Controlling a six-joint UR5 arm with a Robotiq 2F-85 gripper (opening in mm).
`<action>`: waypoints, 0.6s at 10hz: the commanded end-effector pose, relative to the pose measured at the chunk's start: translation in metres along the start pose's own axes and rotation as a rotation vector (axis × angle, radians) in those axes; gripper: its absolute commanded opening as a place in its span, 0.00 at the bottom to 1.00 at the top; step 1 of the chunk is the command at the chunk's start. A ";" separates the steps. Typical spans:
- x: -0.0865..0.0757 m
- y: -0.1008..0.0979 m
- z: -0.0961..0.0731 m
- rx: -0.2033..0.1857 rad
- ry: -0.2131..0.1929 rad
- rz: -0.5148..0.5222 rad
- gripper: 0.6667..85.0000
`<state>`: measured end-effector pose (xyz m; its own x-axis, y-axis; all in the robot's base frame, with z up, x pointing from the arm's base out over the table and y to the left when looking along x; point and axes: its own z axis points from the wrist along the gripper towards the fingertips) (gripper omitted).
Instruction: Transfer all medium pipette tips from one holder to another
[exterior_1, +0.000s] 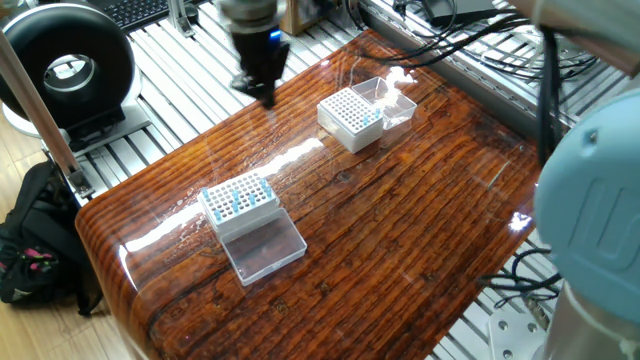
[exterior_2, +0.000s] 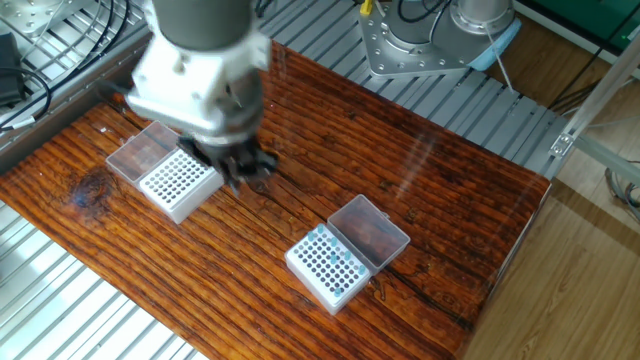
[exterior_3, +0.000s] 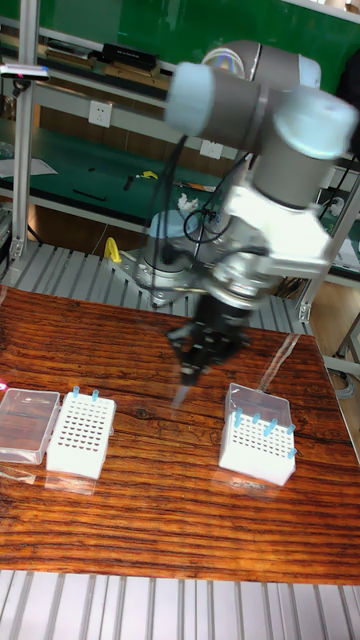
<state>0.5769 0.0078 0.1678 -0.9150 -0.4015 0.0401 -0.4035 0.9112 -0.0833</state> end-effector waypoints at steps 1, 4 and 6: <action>0.023 -0.024 0.006 -0.011 -0.002 -0.069 0.08; 0.020 -0.009 0.006 -0.069 -0.012 0.020 0.08; 0.019 0.004 0.004 -0.120 -0.010 0.162 0.08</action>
<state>0.5626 -0.0078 0.1631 -0.9325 -0.3596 0.0337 -0.3605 0.9324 -0.0268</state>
